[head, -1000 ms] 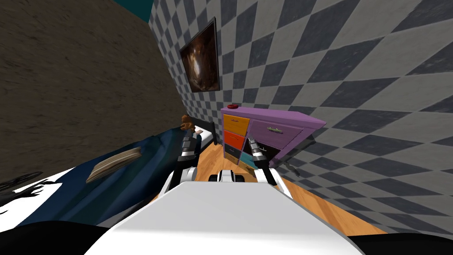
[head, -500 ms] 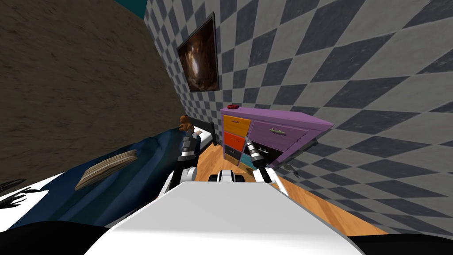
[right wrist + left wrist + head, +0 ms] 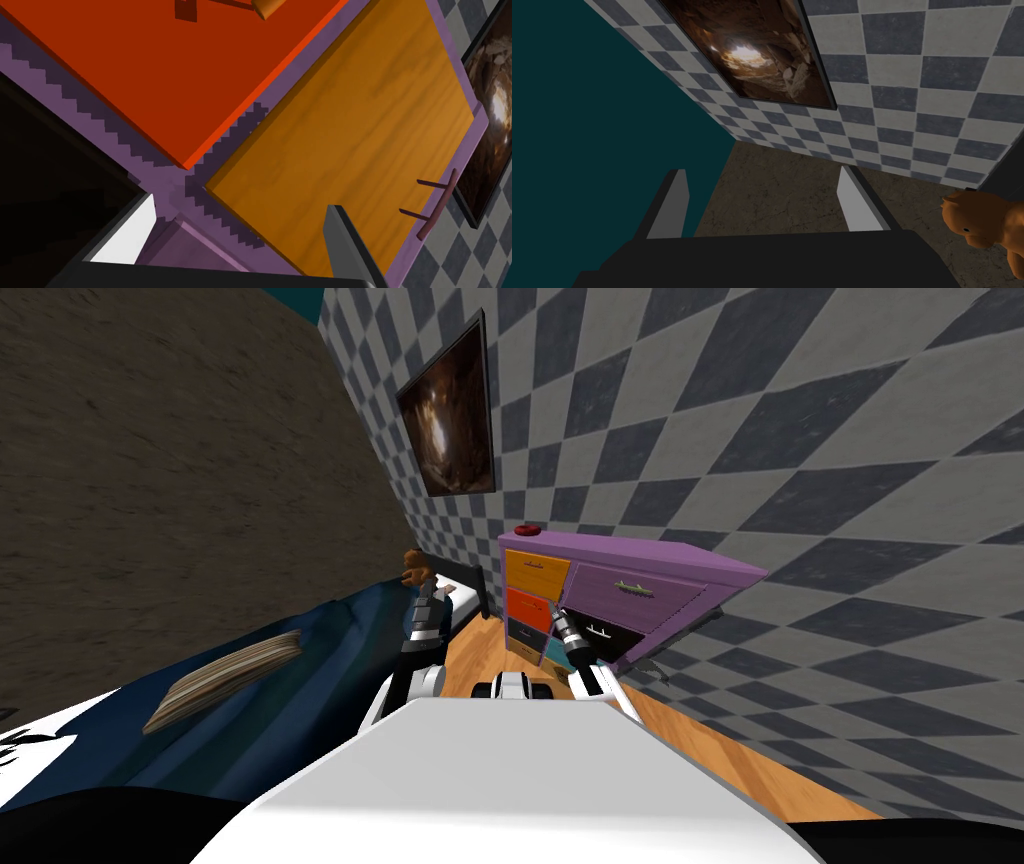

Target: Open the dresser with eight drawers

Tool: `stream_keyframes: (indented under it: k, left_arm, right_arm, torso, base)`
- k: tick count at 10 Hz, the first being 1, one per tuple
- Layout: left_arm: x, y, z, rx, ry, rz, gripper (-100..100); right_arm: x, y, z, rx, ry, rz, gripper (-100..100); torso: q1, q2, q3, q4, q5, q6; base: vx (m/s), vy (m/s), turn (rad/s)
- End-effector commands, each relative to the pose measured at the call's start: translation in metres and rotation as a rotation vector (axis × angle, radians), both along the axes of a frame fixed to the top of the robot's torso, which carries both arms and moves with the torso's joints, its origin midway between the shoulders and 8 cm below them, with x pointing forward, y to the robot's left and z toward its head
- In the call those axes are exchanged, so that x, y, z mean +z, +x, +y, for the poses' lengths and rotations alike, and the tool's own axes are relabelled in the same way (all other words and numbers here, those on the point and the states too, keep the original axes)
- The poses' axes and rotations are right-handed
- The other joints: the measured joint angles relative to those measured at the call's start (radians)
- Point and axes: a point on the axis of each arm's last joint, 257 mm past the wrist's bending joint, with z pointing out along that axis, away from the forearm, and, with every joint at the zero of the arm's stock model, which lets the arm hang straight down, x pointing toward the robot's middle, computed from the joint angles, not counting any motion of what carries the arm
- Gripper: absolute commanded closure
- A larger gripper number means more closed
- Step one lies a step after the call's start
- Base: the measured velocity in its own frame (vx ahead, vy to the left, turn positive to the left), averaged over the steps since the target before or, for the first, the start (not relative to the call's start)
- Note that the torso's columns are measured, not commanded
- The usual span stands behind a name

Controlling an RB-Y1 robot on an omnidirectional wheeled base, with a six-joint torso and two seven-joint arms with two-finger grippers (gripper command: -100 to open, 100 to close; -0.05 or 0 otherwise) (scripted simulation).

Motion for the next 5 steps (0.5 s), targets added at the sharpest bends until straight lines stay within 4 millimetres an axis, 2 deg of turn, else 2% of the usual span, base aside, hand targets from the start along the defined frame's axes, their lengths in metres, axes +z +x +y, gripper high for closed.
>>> stream_keyframes:
  k: [1,2,3,4,5]
  left_arm:
    - [0.0,0.0,0.0,0.0,0.0,0.0,0]
    - [0.0,0.0,0.0,0.0,0.0,0.0,0]
    - [0.0,0.0,0.0,0.0,0.0,0.0,0]
    - [0.0,0.0,0.0,0.0,0.0,0.0,0]
    - [0.0,0.0,0.0,0.0,0.0,0.0,0]
  right_arm:
    - [-0.018,0.004,-0.003,-0.027,-0.11,0.045,-100]
    - [-0.034,0.007,-0.004,-0.04,-0.171,0.083,-100]
    - [-0.036,0.007,-0.006,-0.05,-0.205,0.088,-100]
    - [-0.05,0.009,-0.006,-0.058,-0.268,0.12,-100]
    - [-0.053,0.009,-0.01,-0.072,-0.295,0.13,-100]
  torso:
    - [0.0,-0.003,-0.002,-0.002,-0.001,0.0]
    - [-0.001,-0.006,-0.004,-0.003,-0.001,0.0]
    - [-0.002,-0.012,-0.006,-0.007,-0.003,-0.002]
    - [-0.005,-0.016,-0.009,-0.008,-0.004,-0.002]
    - [-0.006,-0.021,-0.011,-0.01,-0.004,-0.003]
  base:
    - [0.032,0.024,-0.023]
    - [0.039,0.018,-0.043]
    - [0.035,0.014,-0.013]
    - [0.039,0.028,-0.028]
    - [0.027,0.034,-0.013]
